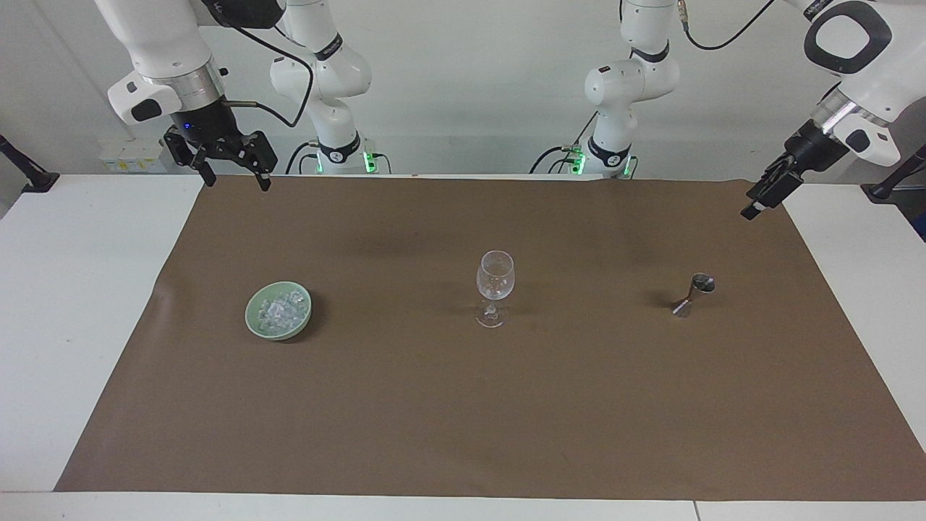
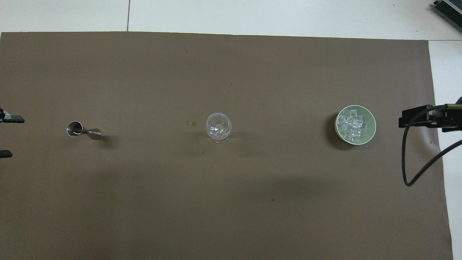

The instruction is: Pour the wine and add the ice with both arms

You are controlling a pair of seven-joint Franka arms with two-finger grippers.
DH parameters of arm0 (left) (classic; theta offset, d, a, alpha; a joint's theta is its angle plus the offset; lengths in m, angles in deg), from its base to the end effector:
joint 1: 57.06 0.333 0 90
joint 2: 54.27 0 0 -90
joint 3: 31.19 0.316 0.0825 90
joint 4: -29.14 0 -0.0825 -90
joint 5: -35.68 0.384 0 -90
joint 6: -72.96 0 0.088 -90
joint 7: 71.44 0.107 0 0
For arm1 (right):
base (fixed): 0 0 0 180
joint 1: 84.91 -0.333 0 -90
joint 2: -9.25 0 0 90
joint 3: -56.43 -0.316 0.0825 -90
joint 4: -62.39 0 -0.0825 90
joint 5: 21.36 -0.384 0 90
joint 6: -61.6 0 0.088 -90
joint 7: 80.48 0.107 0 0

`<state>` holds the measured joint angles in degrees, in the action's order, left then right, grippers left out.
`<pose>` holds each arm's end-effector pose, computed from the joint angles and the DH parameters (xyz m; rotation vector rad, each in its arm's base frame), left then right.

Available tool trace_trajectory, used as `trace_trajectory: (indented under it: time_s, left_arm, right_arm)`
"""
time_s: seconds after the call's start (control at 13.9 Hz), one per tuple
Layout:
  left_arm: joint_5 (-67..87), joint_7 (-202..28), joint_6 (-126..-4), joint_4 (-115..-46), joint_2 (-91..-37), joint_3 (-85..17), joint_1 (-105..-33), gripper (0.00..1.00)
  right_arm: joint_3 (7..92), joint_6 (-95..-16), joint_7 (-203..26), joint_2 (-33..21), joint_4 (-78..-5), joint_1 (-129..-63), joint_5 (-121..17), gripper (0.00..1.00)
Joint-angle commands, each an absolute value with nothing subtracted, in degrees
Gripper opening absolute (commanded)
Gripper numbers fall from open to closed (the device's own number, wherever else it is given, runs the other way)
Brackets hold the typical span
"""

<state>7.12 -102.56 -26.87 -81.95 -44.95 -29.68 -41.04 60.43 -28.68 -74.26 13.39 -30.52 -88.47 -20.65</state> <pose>0.4987 0.1130 0.5616 2.3625 1.2061 -0.1241 0.5324 -0.0069 0.6401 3.1300 -0.1821 0.0416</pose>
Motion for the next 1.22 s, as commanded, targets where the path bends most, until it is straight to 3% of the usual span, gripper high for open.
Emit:
trace_trajectory:
  time_s: [0.0,0.65,1.15]
  left_arm:
    - [0.55,-103.16,-28.02,-84.93,-45.39,-30.13,-36.86,1.0]
    - [-10.02,-109.93,-34.16,-93.37,-48.02,-30.13,-32.1,1.0]
    - [-17.23,-113.01,-39.79,-95.92,-52.25,-30.13,-31.4,1.0]
  right_arm:
    - [60.29,-29.02,-75.73,14.61,-31.82,-88.08,-21.63,1.0]
    - [60.29,-29.02,-75.73,14.61,-31.82,-88.08,-21.63,1.0]
    - [60.29,-29.02,-75.73,14.61,-31.82,-88.08,-21.63,1.0]
